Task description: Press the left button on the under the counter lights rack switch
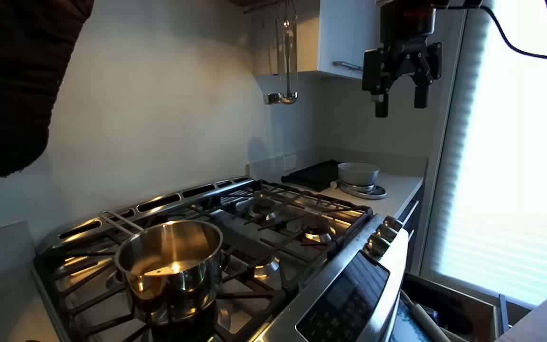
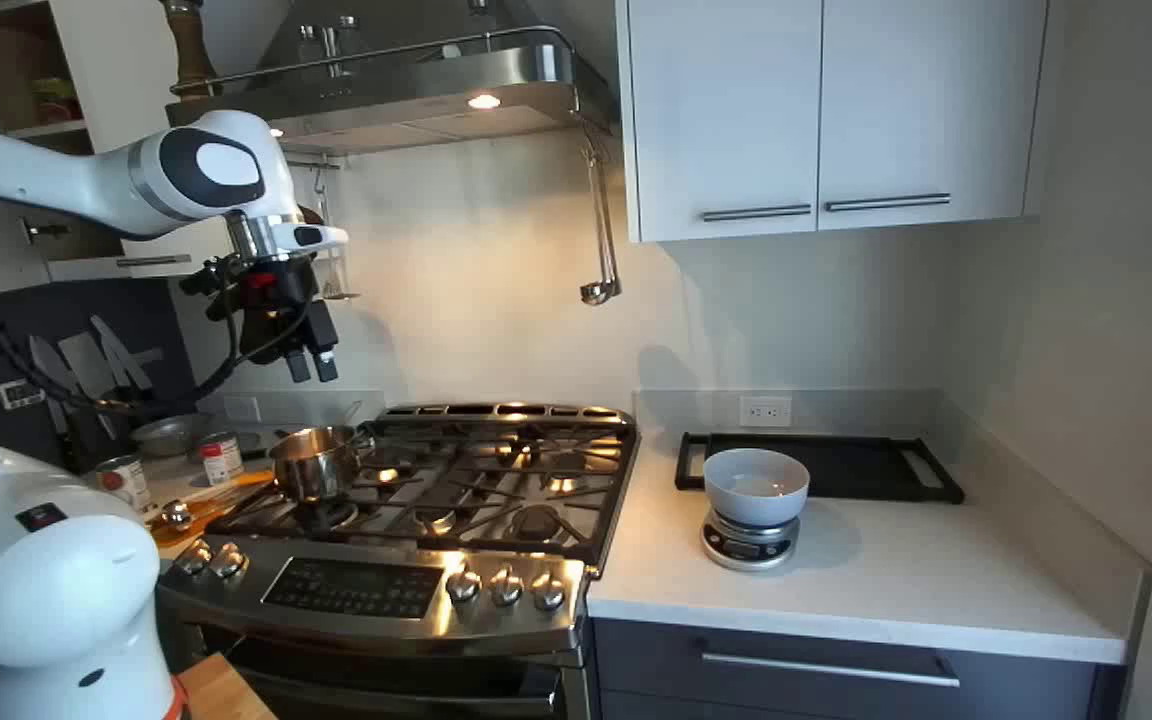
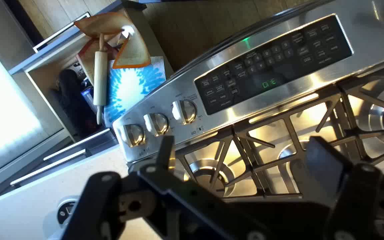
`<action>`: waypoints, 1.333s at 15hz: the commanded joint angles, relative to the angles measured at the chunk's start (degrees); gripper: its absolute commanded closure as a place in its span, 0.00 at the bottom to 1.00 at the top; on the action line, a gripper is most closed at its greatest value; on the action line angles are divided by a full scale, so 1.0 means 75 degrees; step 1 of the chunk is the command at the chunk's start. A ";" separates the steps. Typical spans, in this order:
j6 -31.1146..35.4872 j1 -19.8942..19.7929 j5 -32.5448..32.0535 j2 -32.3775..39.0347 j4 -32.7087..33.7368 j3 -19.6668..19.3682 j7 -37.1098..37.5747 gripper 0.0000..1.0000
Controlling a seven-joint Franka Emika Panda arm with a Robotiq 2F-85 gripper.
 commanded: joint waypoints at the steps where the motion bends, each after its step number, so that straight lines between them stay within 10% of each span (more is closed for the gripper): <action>1: -0.0011 0.0097 -0.0058 0.0030 0.0013 -0.0076 0.0053 0.00; 15: 0.1367 0.0164 -0.0108 -0.0798 0.1248 -0.0710 -0.0493 0.00; 16: 0.1614 0.0110 0.0035 -0.0859 0.1375 -0.0745 -0.0340 0.25; 20: 0.3270 0.0038 0.0282 -0.1122 0.1455 -0.0733 -0.0311 0.50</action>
